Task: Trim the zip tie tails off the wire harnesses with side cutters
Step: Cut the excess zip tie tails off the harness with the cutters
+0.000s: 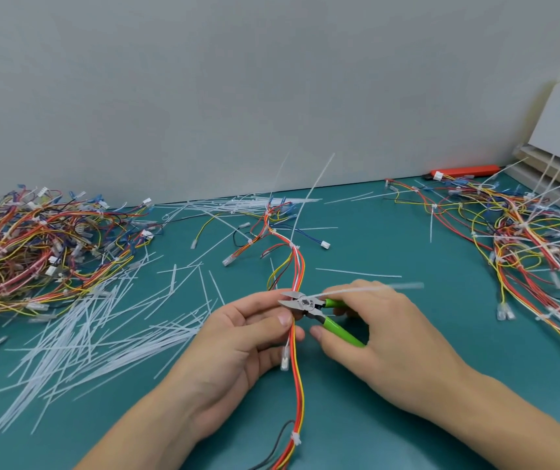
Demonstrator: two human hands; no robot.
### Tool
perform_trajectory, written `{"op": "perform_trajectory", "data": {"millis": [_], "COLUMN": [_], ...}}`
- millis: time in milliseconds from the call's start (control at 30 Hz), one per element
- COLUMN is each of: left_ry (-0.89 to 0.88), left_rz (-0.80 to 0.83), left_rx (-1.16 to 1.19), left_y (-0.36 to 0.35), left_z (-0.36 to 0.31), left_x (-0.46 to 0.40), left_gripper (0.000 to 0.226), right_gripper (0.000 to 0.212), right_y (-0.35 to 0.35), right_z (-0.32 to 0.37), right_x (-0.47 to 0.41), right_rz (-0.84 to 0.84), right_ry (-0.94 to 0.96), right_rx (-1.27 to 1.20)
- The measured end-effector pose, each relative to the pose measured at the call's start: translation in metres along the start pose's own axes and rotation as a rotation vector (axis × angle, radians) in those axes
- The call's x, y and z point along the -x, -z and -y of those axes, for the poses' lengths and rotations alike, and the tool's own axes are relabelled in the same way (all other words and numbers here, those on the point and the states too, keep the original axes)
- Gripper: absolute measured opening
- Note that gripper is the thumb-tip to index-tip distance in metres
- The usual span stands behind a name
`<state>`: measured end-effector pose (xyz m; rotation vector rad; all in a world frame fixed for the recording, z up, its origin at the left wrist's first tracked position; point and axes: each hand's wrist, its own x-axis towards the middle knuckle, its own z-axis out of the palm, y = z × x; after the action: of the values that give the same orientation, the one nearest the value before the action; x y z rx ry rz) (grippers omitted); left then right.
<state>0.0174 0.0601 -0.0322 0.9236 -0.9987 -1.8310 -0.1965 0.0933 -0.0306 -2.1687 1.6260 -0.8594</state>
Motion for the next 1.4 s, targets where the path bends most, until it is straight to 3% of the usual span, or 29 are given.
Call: {"op": "perform_trajectory", "data": {"millis": [267, 500, 933, 1100, 1400], "left_ry": [0.008, 0.009, -0.006, -0.074, -0.291], "left_rz": [0.002, -0.009, -0.017, -0.019, 0.087], "left_rx": [-0.018, -0.003, -0.029, -0.198, -0.766], "left_y": [0.001, 0.000, 0.001, -0.006, -0.019], "left_z": [0.000, 0.000, 0.001, 0.003, 0.007], "left_x": [-0.001, 0.000, 0.001, 0.005, 0.018], "left_gripper": [0.039, 0.032, 0.036, 0.029, 0.024], "right_gripper": [0.024, 0.025, 0.029, 0.028, 0.015], "right_y": [0.001, 0.003, 0.002, 0.003, 0.007], "right_z": [0.000, 0.007, -0.012, -0.016, -0.014], "right_x": [0.000, 0.001, -0.006, -0.009, -0.016], "right_rz": [-0.005, -0.002, -0.150, -0.220, -0.300], "right_ry": [-0.041, -0.081, -0.192, -0.198, -0.229], "right_rx": [0.016, 0.073, -0.247, -0.377, -0.724]}}
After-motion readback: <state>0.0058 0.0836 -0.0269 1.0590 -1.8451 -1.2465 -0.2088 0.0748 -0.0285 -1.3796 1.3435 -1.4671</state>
